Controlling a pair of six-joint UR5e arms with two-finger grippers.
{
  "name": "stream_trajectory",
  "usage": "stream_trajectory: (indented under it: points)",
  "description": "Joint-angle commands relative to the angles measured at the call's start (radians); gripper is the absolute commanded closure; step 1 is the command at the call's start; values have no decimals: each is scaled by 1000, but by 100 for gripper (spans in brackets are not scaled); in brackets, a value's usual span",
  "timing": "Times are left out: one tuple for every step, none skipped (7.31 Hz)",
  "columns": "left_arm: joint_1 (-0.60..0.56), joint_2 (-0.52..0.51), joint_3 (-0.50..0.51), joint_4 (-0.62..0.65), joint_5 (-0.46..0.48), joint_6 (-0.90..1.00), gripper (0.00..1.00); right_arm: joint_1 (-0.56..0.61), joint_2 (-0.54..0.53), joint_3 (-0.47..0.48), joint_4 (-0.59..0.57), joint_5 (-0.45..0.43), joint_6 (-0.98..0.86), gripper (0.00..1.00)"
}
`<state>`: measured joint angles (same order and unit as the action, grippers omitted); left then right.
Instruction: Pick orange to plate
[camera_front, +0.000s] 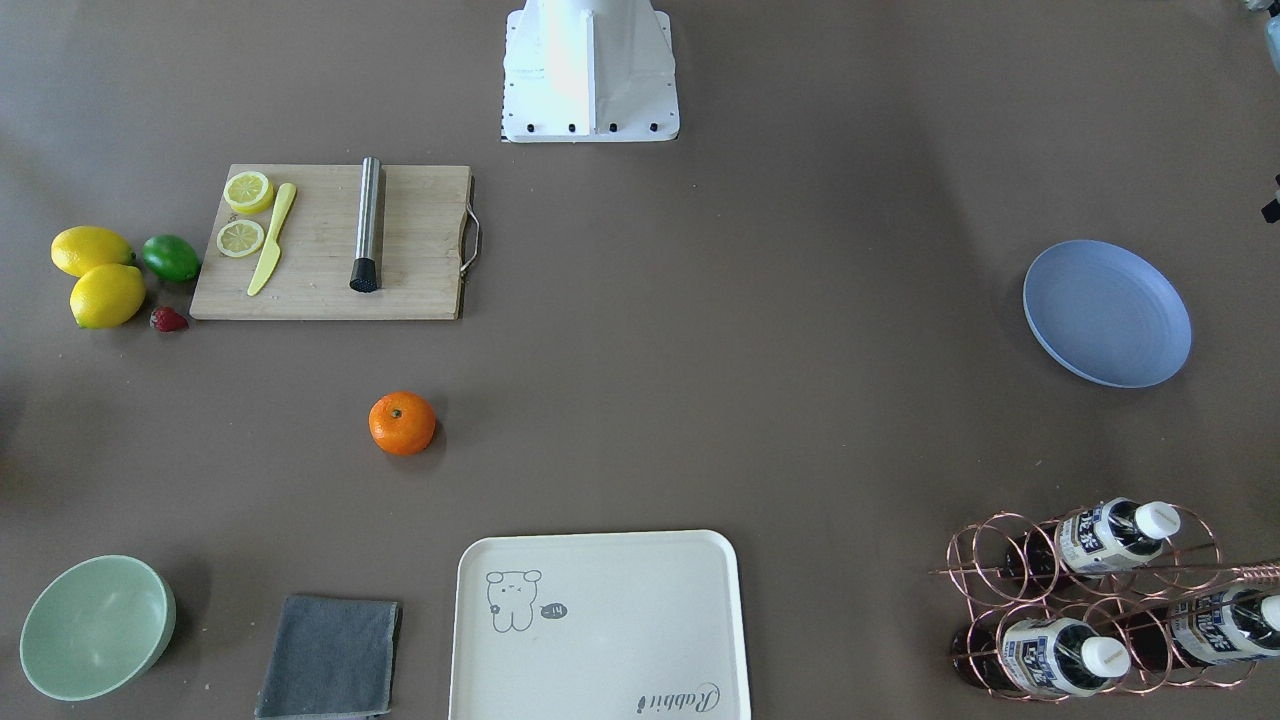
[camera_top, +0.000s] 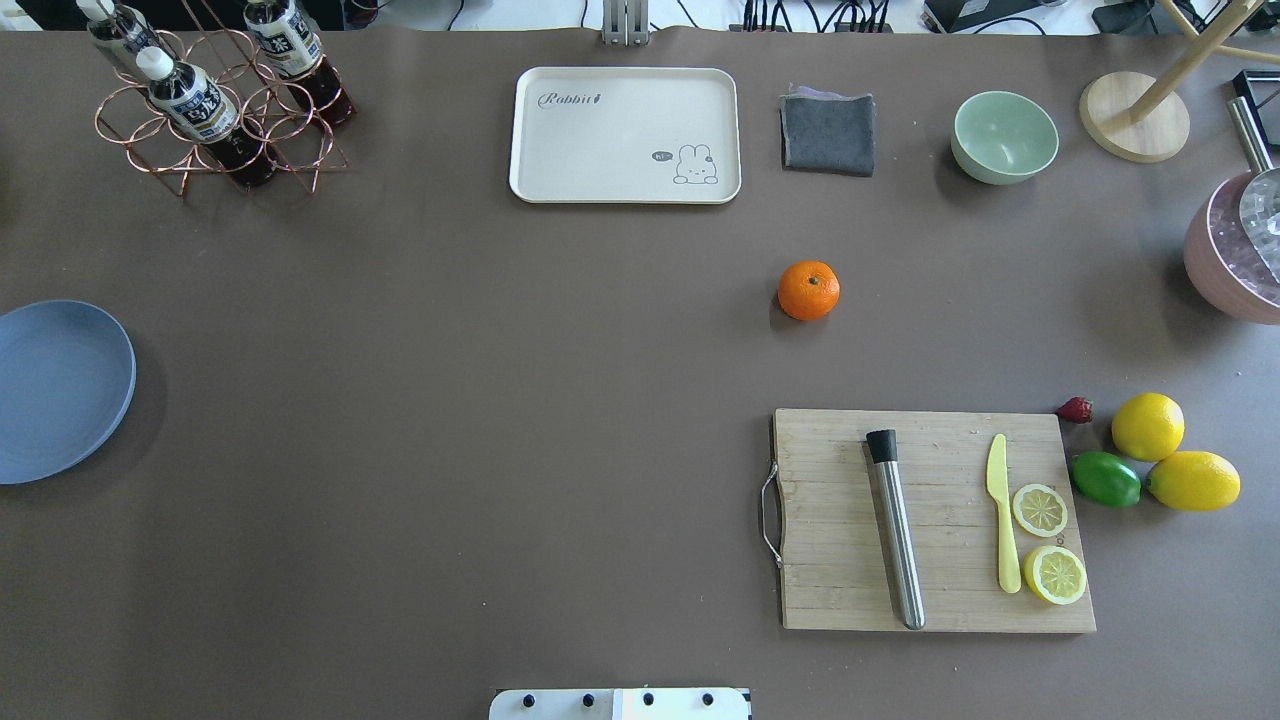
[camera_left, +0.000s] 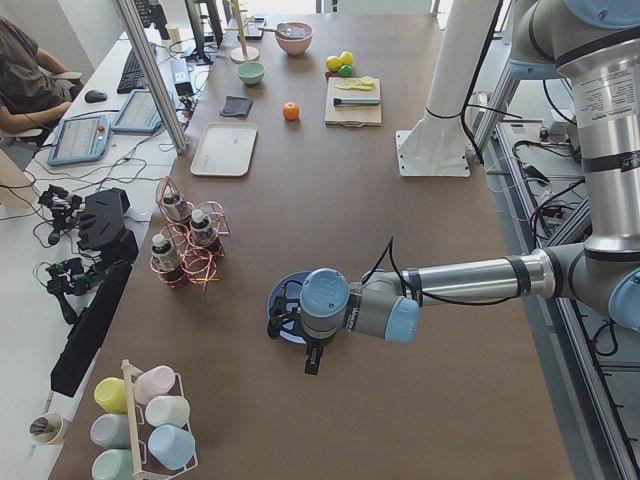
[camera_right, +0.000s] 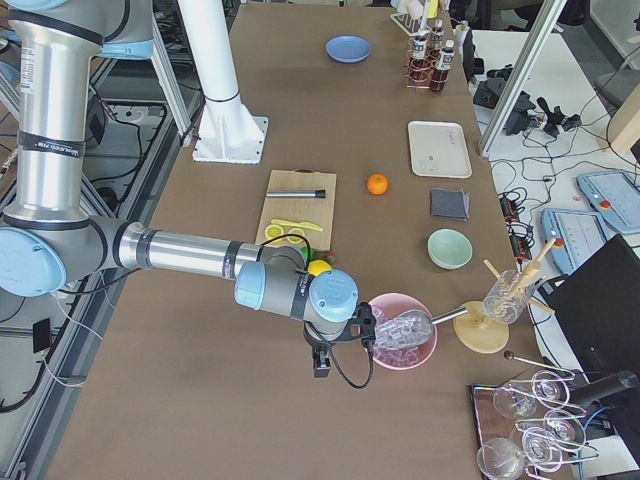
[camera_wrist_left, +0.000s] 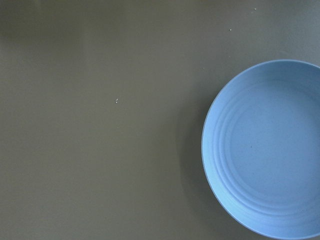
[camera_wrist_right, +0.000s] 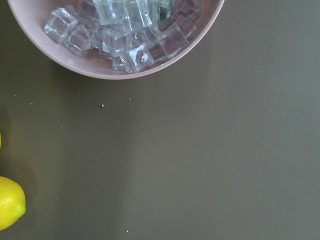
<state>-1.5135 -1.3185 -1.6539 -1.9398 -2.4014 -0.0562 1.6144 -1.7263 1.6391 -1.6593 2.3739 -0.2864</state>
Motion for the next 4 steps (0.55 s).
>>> stream_trajectory:
  points:
    - [4, -2, -1, -1, -1, -1, 2, -2, 7, -1, 1, -1, 3, 0]
    - [4, -1, -7, -4, -11, 2, 2, -4, 7, -1, 1, -1, 4, 0]
    - [4, -1, -13, -8, -12, 3, 2, -4, 8, 1, 1, 2, 4, 0]
    - [4, -1, -14, -8, -12, 3, 2, -4, 8, 1, 1, -1, 4, 0]
